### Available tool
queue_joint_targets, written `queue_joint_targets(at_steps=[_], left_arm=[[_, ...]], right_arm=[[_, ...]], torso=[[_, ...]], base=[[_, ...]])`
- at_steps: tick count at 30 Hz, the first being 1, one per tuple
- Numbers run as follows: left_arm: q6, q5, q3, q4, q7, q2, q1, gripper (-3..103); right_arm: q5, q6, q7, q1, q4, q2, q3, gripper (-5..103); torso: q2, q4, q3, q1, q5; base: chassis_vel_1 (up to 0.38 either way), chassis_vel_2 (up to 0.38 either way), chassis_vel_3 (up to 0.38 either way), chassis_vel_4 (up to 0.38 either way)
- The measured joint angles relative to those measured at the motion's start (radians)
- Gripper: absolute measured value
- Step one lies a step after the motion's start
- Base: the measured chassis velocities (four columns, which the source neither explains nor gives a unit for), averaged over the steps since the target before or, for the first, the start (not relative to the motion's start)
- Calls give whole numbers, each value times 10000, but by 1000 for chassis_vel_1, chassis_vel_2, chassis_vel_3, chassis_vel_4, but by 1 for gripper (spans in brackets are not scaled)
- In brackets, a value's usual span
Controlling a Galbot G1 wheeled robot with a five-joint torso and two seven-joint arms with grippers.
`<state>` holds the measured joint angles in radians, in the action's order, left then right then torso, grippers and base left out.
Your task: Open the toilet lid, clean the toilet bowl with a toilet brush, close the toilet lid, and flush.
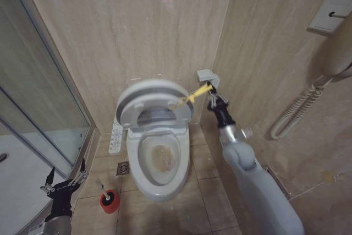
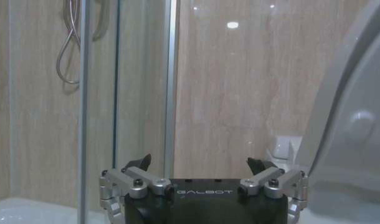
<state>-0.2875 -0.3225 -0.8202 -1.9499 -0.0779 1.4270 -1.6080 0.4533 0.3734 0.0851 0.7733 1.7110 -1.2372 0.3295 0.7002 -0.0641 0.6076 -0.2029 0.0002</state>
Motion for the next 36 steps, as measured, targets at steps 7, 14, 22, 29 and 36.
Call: queue_joint_targets(at_steps=[7, 14, 22, 29, 36], left_arm=[[-68, -107, -66, 500, 11, -246, 267, 100], [-81, -180, 47, 831, 20, -324, 626, 100], [-84, -125, 260, 984, 35, -236, 885, 100], [-78, -181, 206, 877, 47, -380, 939, 100], [-76, -319, 112, 761, 58, -457, 901, 100]], right_arm=[[12, -14, 298, -2071, -2318, -415, -92, 0], [135, -61, 748, -3675, -4523, -533, -452, 0], [544, -184, 1507, -5159, -6751, -841, -858, 0], [546, -454, 2085, -6213, -8420, -1137, -990, 0], [510, -613, 2097, -6611, -8946, -1347, -1041, 0]], torso=[[0, 4, 0, -1, 0], [0, 0, 0, -1, 0], [0, -2, 0, -1, 2], [1, -1, -1, 0, 2], [0, -3, -1, 0, 2]], base=[[0, 0, 0, 0], [0, 0, 0, 0], [0, 0, 0, 0], [0, 0, 0, 0], [0, 0, 0, 0]])
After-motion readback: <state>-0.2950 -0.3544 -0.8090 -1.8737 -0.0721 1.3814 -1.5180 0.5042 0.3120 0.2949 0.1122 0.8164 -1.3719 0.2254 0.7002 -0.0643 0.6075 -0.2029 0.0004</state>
